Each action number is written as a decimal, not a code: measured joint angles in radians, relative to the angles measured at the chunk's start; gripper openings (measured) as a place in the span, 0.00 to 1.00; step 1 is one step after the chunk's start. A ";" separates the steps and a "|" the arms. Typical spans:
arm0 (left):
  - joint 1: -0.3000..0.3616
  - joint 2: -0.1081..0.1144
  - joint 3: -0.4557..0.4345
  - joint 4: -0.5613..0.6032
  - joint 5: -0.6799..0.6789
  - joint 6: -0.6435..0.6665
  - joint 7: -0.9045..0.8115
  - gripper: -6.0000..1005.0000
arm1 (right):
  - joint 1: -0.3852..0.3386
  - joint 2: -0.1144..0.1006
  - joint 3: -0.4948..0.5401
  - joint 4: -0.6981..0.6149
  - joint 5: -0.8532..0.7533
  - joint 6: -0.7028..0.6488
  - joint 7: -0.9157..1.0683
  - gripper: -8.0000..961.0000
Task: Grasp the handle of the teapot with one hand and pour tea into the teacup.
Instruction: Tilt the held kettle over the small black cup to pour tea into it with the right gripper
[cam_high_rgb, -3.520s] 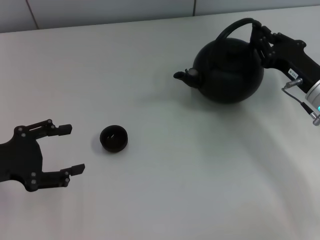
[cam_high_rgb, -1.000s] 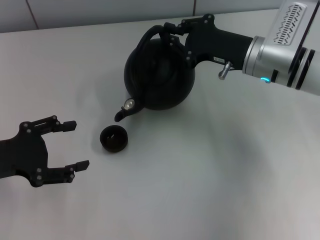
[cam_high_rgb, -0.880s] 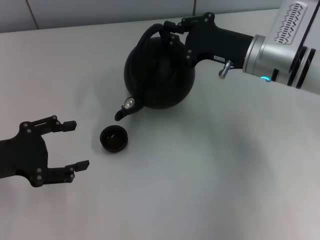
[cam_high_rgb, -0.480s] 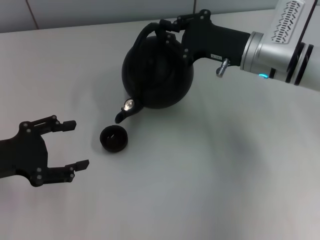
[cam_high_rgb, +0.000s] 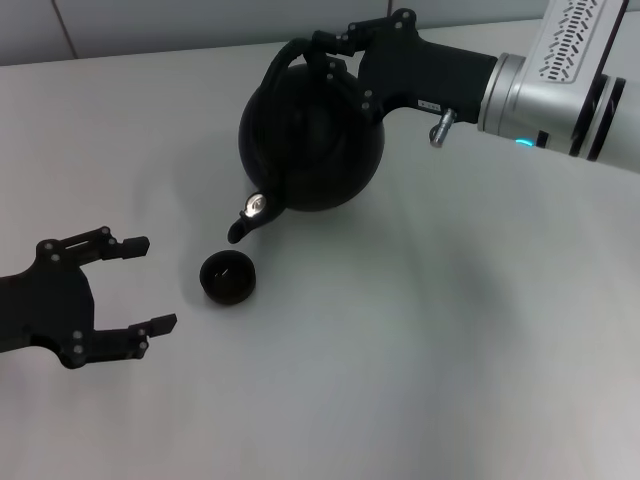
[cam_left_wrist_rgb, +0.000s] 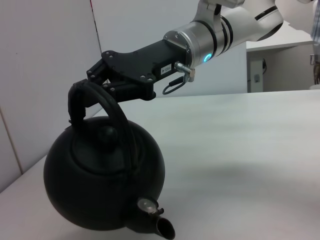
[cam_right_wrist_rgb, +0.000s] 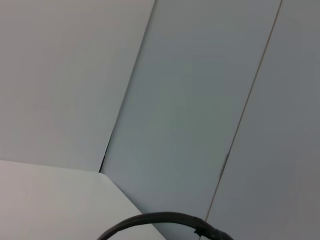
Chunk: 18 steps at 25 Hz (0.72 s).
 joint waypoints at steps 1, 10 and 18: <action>0.000 -0.001 0.000 0.001 0.000 -0.001 0.000 0.84 | 0.000 0.000 0.000 -0.002 0.000 0.000 0.000 0.13; -0.003 -0.006 0.000 0.004 0.000 -0.006 0.001 0.84 | -0.005 0.000 -0.038 -0.025 -0.001 0.006 -0.014 0.13; -0.005 -0.008 -0.001 0.004 0.000 -0.011 0.001 0.84 | -0.003 0.000 -0.042 -0.033 0.000 0.007 -0.038 0.13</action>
